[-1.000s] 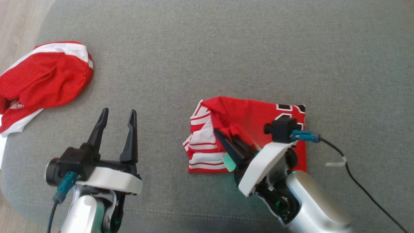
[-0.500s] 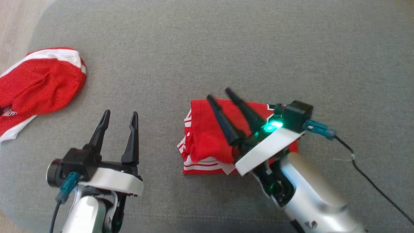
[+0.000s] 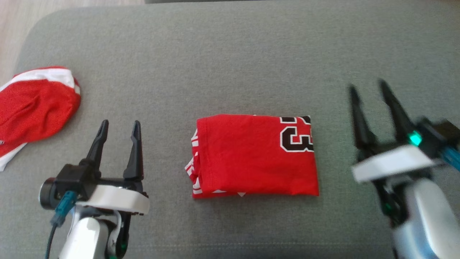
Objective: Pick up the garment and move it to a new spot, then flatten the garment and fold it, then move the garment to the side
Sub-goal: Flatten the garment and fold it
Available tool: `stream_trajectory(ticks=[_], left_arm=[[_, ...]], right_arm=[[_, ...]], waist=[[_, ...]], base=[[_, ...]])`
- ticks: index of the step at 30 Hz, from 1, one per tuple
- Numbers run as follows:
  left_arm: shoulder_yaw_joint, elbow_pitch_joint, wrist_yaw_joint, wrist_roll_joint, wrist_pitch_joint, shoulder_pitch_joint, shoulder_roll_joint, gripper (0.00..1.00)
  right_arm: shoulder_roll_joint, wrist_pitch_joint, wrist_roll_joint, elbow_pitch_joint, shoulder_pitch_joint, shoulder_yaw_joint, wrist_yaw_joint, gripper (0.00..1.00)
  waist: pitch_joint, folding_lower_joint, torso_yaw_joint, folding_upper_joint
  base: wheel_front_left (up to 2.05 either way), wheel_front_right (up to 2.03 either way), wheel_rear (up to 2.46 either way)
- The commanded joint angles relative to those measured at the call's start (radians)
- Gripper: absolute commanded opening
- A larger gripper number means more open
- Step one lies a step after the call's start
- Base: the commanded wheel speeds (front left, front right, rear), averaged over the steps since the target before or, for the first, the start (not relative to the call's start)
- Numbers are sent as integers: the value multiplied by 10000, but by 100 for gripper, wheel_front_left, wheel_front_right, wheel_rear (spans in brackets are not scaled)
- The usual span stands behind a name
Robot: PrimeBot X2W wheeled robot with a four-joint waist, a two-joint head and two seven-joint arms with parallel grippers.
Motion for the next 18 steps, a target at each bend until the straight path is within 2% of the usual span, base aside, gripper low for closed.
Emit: stream_trajectory(ticks=[1, 7, 18], left_arm=[[395, -355, 72, -76, -2, -179, 266, 100], [536, -268, 98, -210, 22, 67, 432, 100], [482, -275, 245, -351, 244, 970, 549, 100]], right_arm=[[-10, 177, -215, -668, 276, -138, -7, 100], [70, 910, -672, -1971, 1767, -1117, -7, 100], [292, 1568, -633, -2723, 3152, -1242, -7, 100]], waist=[[-84, 0, -85, 0], [-546, 0, -277, 0], [-1495, 0, -386, 0]], base=[[0, 0, 0], [0, 0, 0], [0, 0, 0]])
